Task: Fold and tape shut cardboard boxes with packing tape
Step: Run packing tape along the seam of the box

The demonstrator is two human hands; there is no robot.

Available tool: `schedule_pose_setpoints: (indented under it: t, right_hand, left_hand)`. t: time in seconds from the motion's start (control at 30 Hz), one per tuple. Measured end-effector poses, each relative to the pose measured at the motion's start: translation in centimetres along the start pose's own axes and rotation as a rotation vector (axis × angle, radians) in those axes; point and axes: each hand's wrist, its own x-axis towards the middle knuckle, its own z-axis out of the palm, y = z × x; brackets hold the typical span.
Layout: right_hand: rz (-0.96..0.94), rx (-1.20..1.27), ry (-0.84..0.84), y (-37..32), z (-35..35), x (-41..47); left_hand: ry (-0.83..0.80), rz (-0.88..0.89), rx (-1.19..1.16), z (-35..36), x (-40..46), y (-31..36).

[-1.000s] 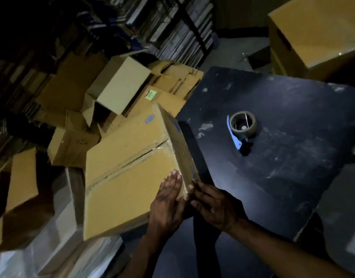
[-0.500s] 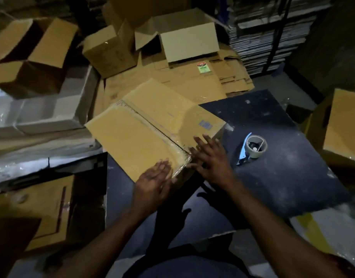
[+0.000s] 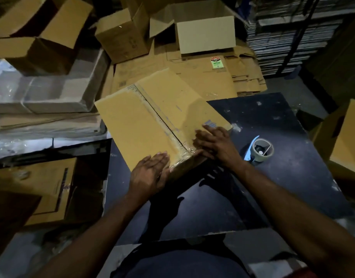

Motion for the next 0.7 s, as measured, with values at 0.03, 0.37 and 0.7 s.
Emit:
schedule_pose_setpoints:
  t: [0.03,0.37,0.7]
  right_hand:
    - [0.016,-0.01,-0.008,1.2,-0.3,0.1]
    - [-0.16,-0.108,0.079,4.7,2.8,-0.7]
    - [-0.09,-0.069,0.027,7.4,0.1,-1.8]
  left_hand:
    - [-0.001,-0.054,-0.024,-0.1,0.9,0.8]
    - [0.094,0.118,0.088,4.6,2.6,3.8]
    - [0.148,0.152,0.125,3.3,4.8,3.4]
